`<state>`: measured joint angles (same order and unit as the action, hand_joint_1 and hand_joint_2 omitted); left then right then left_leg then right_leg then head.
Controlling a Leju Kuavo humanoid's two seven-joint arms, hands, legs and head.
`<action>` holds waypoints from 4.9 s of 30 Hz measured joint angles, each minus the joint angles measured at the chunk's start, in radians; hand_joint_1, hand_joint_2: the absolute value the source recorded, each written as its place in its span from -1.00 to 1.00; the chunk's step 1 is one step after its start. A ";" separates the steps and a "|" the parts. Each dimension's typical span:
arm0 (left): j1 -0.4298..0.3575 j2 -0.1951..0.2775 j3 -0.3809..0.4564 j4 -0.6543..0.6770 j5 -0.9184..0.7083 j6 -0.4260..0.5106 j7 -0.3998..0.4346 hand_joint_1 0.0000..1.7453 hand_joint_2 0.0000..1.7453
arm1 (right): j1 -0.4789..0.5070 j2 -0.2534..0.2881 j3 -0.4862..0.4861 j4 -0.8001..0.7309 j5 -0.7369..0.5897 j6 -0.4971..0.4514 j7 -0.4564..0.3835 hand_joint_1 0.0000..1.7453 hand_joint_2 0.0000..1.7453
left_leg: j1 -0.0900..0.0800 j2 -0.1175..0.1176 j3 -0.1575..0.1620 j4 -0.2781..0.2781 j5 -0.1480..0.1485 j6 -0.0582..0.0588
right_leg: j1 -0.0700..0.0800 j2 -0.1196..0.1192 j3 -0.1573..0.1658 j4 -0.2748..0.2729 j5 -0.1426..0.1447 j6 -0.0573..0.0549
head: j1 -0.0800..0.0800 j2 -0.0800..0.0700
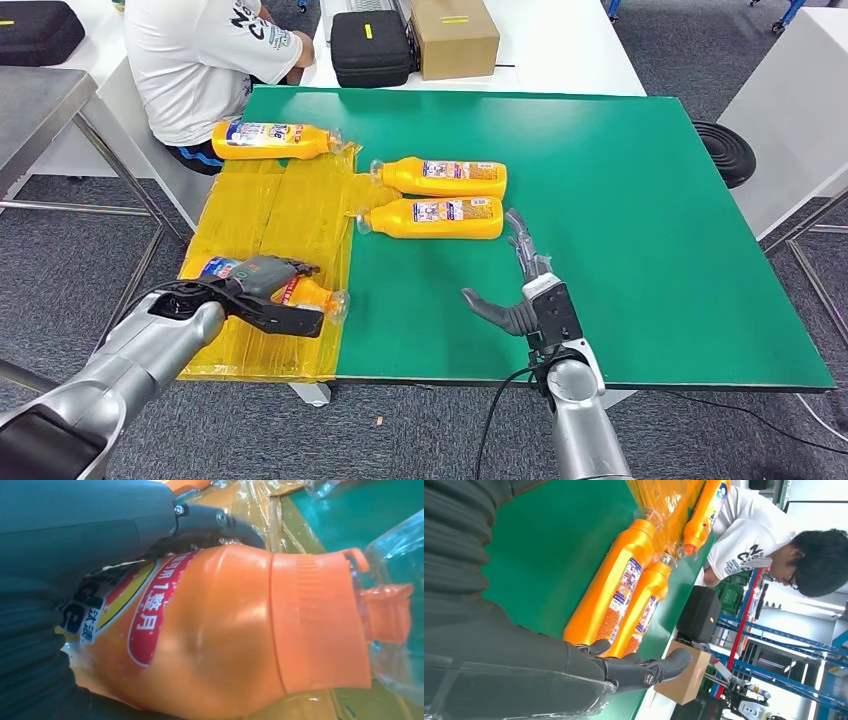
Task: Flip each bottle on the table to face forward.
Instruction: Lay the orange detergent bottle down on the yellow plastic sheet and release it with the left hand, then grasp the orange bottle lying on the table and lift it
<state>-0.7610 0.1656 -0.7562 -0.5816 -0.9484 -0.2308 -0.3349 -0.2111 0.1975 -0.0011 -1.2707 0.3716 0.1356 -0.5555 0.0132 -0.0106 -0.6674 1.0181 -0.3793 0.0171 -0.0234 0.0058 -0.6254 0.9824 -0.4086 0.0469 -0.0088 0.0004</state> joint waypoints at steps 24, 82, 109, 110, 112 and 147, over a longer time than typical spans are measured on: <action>-0.033 0.045 -0.050 -0.021 0.083 -0.115 -0.080 -1.00 -1.00 | 0.001 -0.002 0.000 0.018 0.000 -0.008 -0.004 -1.00 1.00 | 0.000 0.001 0.001 0.000 0.000 0.000 | 0.000 0.000 0.000 0.000 0.000 0.000 | 0.000 0.000; 0.239 -0.039 0.235 -0.390 0.482 0.379 -0.232 -1.00 1.00 | -0.152 -0.082 0.001 0.176 0.391 -0.200 0.185 -1.00 1.00 | -0.001 0.002 -0.001 0.000 0.001 0.001 | -0.001 0.001 -0.001 0.000 0.002 0.001 | 0.000 0.000; 0.644 -0.225 0.584 -0.777 0.632 0.547 -0.237 -1.00 1.00 | -0.426 -0.156 0.044 0.553 0.436 -0.308 0.146 -1.00 1.00 | -0.002 0.000 -0.003 0.000 0.000 0.001 | -0.002 0.000 -0.002 0.000 0.001 0.003 | 0.000 0.000; 0.645 -0.226 0.585 -0.779 0.629 0.546 -0.234 -1.00 1.00 | -0.426 -0.154 0.045 0.555 0.433 -0.301 0.146 -1.00 1.00 | -0.002 0.000 -0.003 0.000 0.000 0.001 | -0.001 0.000 -0.002 0.000 0.001 0.003 | 0.000 0.000; 0.647 -0.231 0.586 -0.781 0.621 0.540 -0.229 -1.00 1.00 | -0.425 -0.150 0.050 0.559 0.426 -0.284 0.146 -1.00 1.00 | -0.002 0.000 -0.003 0.000 0.000 0.001 | -0.001 0.000 -0.002 0.000 0.001 0.003 | 0.000 0.000; 0.586 -0.258 0.601 -0.704 0.612 0.513 -0.175 -1.00 1.00 | -0.586 -0.062 0.196 0.889 0.404 0.059 0.267 -1.00 1.00 | -0.001 0.001 -0.002 0.000 0.000 0.001 | -0.001 0.001 -0.002 0.000 0.001 0.003 | 0.000 0.000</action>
<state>-0.1752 -0.0927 -0.1553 -1.2859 -0.3366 0.2818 -0.5099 -0.7967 0.1356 0.1950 -0.3813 0.7758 0.1942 -0.2887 0.0119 -0.0098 -0.6694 1.0184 -0.3790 0.0181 -0.0244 0.0063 -0.6274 0.9822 -0.4073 0.0495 -0.0089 0.0004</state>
